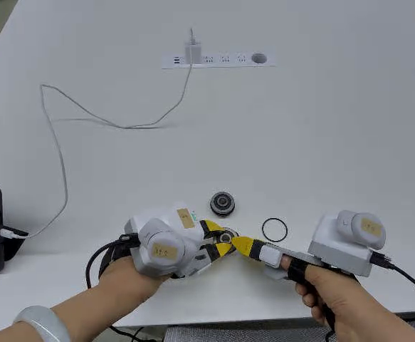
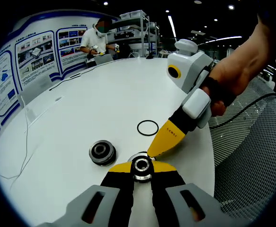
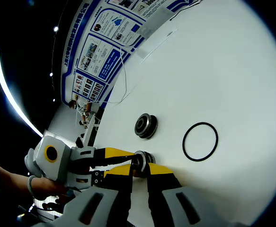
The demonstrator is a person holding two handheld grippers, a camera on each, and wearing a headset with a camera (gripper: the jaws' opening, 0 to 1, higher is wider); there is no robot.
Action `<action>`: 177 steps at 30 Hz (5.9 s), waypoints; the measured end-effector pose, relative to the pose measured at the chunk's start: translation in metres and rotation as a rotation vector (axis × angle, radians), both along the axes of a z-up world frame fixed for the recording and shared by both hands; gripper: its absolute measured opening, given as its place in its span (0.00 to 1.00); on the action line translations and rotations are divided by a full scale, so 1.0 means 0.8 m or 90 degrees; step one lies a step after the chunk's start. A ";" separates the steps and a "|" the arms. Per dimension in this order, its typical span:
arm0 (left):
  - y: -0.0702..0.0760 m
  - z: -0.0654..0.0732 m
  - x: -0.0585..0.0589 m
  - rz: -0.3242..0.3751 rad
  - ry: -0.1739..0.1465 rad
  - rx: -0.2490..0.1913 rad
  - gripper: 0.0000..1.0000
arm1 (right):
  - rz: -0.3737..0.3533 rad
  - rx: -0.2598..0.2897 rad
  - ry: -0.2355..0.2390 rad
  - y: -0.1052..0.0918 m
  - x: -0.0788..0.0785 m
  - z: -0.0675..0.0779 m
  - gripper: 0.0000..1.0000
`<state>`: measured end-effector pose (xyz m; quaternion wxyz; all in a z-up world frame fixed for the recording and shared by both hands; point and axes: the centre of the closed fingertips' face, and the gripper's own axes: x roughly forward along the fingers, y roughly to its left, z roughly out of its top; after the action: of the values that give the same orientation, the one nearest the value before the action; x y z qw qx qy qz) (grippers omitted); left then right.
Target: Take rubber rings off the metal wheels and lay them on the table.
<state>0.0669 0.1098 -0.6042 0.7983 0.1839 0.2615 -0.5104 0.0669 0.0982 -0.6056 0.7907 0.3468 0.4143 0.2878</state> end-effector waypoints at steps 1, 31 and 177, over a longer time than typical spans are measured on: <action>0.000 0.000 0.000 0.000 0.000 0.000 0.13 | 0.000 -0.003 0.000 -0.001 0.000 -0.001 0.12; 0.001 0.000 -0.001 -0.001 0.001 0.001 0.13 | 0.006 -0.036 -0.014 -0.002 0.000 0.002 0.01; 0.036 0.021 -0.005 0.030 -0.047 -0.061 0.47 | 0.288 -0.656 -0.388 -0.078 0.045 0.009 0.07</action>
<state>0.0633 0.1382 -0.5876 0.8273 0.1581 0.2112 -0.4960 0.1033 0.0355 -0.5985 0.8581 -0.2710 0.3191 0.2974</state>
